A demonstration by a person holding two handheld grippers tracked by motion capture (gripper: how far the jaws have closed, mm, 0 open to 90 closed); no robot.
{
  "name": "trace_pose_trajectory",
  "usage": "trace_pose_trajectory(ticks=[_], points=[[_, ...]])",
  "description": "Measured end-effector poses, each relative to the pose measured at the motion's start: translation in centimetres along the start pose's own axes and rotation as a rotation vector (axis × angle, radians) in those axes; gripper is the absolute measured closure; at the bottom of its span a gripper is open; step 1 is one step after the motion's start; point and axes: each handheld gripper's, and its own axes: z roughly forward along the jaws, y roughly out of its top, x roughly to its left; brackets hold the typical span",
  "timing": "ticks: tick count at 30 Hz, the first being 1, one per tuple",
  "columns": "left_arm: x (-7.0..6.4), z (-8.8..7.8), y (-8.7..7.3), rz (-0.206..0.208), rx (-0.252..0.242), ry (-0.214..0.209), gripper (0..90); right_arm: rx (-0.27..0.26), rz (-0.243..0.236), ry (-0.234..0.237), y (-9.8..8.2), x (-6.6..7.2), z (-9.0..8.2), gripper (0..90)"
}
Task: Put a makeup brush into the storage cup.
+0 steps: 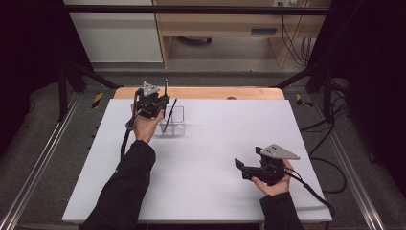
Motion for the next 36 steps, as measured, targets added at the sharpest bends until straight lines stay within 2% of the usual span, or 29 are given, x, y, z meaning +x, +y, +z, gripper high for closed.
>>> trace_pose_trajectory(ticks=[17,22,31,36], points=[[-0.3,0.3,-2.3,0.000,0.023,-0.001,82.5,0.007,-0.001,0.002,-0.1,0.1,0.2,10.6],[-0.1,0.5,-3.0,-0.013,0.031,0.002,82.5,0.008,-0.002,0.003,-0.1,0.2,0.2,10.5],[-0.2,0.3,-3.7,-0.008,0.046,-0.011,82.0,0.012,0.000,0.002,-0.1,0.2,0.3,10.5],[-0.1,-0.4,-3.8,0.001,0.045,-0.013,75.4,0.009,0.001,0.003,-0.1,0.2,0.2,10.5]])
